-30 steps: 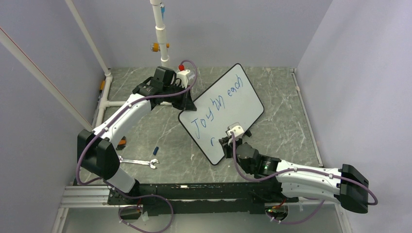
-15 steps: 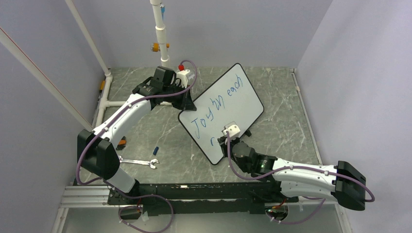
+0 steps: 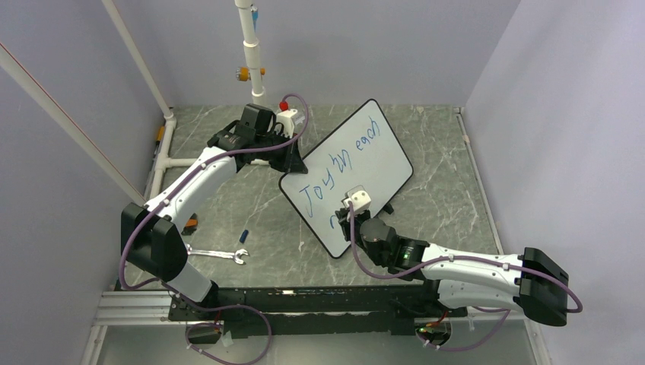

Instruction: Write a sentence on the whiteboard

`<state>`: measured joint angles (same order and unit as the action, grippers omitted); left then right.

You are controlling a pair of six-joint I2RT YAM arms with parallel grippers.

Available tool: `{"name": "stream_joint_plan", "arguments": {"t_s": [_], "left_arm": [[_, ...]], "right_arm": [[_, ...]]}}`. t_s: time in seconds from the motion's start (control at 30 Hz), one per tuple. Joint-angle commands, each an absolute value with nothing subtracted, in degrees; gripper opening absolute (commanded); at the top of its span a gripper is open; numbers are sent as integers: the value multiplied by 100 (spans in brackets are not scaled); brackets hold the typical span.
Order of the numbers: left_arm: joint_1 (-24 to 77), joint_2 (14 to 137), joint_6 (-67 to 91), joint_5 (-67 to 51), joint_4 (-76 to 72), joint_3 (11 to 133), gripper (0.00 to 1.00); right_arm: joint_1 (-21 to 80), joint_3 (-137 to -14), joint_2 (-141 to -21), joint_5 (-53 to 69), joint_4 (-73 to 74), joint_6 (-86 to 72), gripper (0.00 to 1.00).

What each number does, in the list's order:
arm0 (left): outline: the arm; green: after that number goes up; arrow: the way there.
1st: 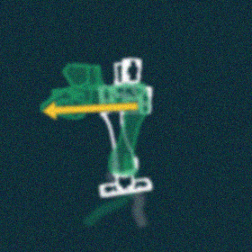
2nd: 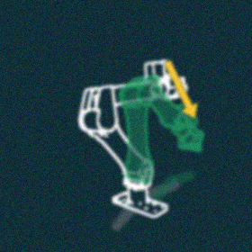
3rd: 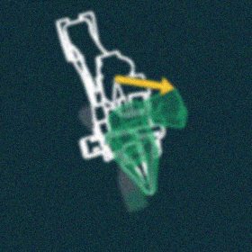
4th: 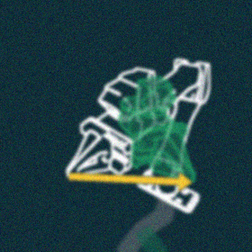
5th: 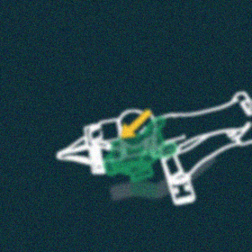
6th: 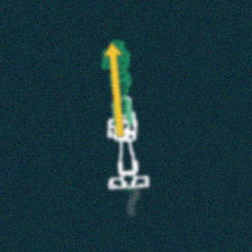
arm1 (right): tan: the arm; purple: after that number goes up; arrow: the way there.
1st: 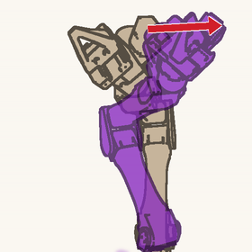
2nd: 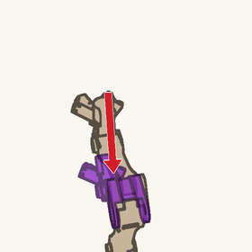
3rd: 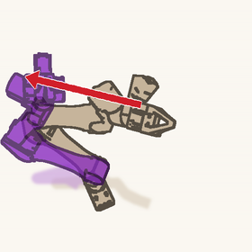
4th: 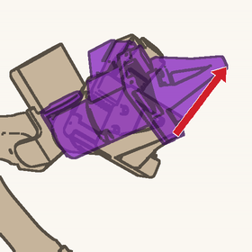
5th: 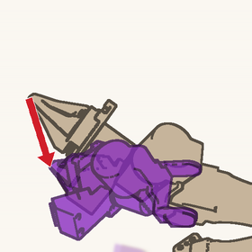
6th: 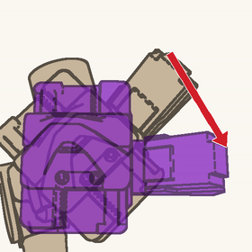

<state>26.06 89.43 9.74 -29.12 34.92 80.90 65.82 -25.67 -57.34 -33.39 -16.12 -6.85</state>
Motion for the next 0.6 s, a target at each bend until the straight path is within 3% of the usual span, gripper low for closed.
{"name": "stream_joint_plan", "arguments": {"t_s": [0.0, 0.57], "left_arm": [[2509, 8972, -60, -1054, 3661, 8098, 0], [2505, 9000, -48, -1081, 3658, 8104, 0]], "right_arm": [[6537, -2799, -5779, -3380, -1927, -657, 0], [6002, -2876, -5889, -3169, -1584, -950, 0]]}}
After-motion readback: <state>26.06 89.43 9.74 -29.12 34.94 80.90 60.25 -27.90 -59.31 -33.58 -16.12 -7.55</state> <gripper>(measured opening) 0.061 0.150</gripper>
